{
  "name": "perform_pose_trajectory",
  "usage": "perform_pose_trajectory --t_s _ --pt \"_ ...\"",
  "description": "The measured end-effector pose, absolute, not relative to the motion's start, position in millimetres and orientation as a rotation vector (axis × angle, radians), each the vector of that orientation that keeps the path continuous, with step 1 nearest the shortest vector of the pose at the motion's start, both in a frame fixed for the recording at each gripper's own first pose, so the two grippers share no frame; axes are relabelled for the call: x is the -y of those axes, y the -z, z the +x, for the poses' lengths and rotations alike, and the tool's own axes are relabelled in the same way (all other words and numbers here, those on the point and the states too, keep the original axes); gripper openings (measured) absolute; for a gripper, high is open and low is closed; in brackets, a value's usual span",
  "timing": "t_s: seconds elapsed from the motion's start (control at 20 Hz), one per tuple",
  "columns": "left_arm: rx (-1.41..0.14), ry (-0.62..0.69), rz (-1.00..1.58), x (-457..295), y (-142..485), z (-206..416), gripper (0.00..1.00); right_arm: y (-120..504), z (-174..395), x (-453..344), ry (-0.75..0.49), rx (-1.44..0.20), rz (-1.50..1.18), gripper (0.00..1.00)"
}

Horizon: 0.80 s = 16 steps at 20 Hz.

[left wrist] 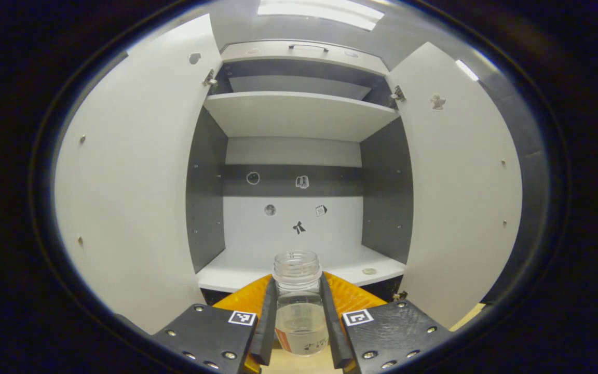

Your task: Grasp the bottle in the cabinet with the left hand and place it on the coaster, then close the right door with the right hand and the left door with the left hand.

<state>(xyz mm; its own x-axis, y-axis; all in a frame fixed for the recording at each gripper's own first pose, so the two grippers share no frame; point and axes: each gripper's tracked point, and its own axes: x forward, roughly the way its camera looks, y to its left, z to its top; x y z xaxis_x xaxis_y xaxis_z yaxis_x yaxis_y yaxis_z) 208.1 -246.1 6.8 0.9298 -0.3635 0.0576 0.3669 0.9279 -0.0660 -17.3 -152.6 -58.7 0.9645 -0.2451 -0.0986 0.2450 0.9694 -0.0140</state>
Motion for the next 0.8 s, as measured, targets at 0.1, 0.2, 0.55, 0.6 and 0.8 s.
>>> perform_pose_trajectory --t_s 0.1,0.2,0.55,0.6,0.8 --pt "0.039 0.376 -0.079 246.3 8.7 197.9 0.46 61.0 -17.5 151.1 0.234 -0.105 -0.001 0.96" --pt "0.042 0.374 -0.085 243.7 22.4 189.1 0.46 63.9 -17.3 148.3 0.220 -0.109 0.001 0.96" --pt "0.003 0.390 -0.080 247.3 79.5 161.5 0.46 71.3 -23.7 136.6 0.184 -0.124 -0.026 0.97" --pt "0.000 0.392 -0.082 249.1 86.7 159.2 0.46 71.3 -25.4 136.6 0.185 -0.123 -0.034 0.97" --pt "-0.036 0.413 -0.104 258.2 121.3 149.8 0.46 75.0 -32.4 139.7 0.200 -0.129 -0.042 0.93"
